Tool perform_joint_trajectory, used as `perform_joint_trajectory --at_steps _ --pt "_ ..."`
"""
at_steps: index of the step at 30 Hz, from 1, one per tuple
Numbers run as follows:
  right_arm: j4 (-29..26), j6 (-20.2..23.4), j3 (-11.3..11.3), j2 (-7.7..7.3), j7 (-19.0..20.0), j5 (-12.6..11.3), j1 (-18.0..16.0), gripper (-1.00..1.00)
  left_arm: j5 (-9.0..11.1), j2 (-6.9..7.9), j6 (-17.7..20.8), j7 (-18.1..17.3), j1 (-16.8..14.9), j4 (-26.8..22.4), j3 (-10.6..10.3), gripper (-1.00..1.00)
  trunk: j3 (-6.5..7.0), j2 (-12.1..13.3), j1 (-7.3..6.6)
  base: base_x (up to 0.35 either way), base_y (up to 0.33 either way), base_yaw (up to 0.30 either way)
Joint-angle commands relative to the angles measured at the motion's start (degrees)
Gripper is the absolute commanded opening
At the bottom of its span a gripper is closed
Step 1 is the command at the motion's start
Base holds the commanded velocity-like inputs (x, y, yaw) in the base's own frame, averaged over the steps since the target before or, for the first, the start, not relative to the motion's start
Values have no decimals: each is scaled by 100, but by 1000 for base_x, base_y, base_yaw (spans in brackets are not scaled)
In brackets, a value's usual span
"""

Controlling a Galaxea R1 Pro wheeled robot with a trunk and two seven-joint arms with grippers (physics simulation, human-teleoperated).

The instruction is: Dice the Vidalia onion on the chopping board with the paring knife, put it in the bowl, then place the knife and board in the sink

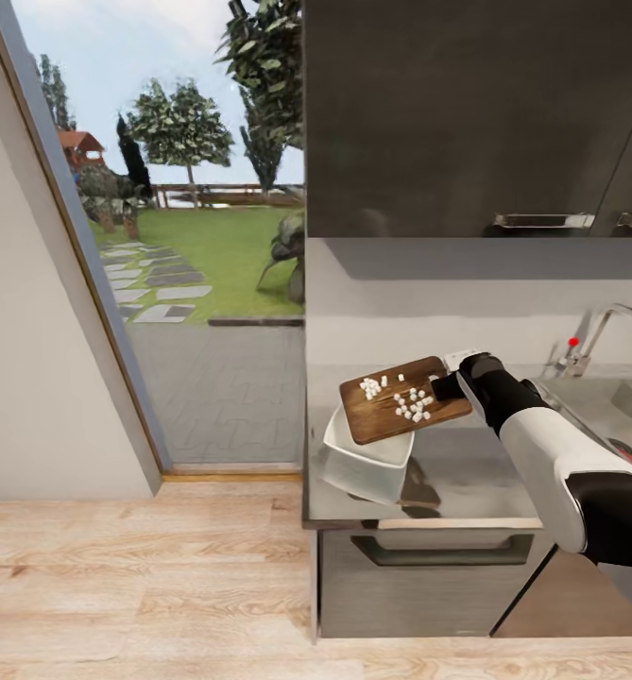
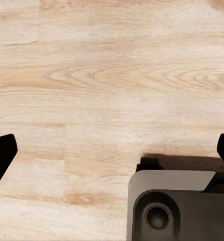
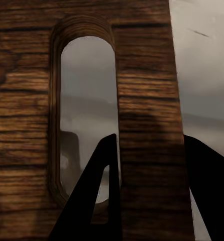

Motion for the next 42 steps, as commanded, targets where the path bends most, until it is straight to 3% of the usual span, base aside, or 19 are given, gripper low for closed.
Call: perform_joint_trajectory --at_steps 1,11,18,29,38,42 --pt "-9 30 41 -6 50 60 -5 -100 54 -3 -40 1 -11 24 -49 100 -11 -10 3 17 45 0" --pt "-9 30 58 -6 45 60 -5 -100 54 -3 -38 1 -11 24 -49 100 -11 -10 3 3 8 0" --pt "-12 30 235 -16 42 60 -5 -100 54 -3 -32 1 -11 24 -49 100 -11 -10 3 0 0 0" --pt "-10 25 290 -31 -214 60 -5 -100 54 -3 -31 1 -11 24 -49 100 -11 -10 3 0 -2 0" --pt "-10 27 314 -20 -221 60 -5 -100 54 -4 -31 1 -11 24 -49 100 -11 -10 3 0 -215 0" --pt "-13 25 479 -20 -263 60 -5 -100 54 -3 -31 1 -11 24 -49 100 -11 -10 3 0 -65 0"
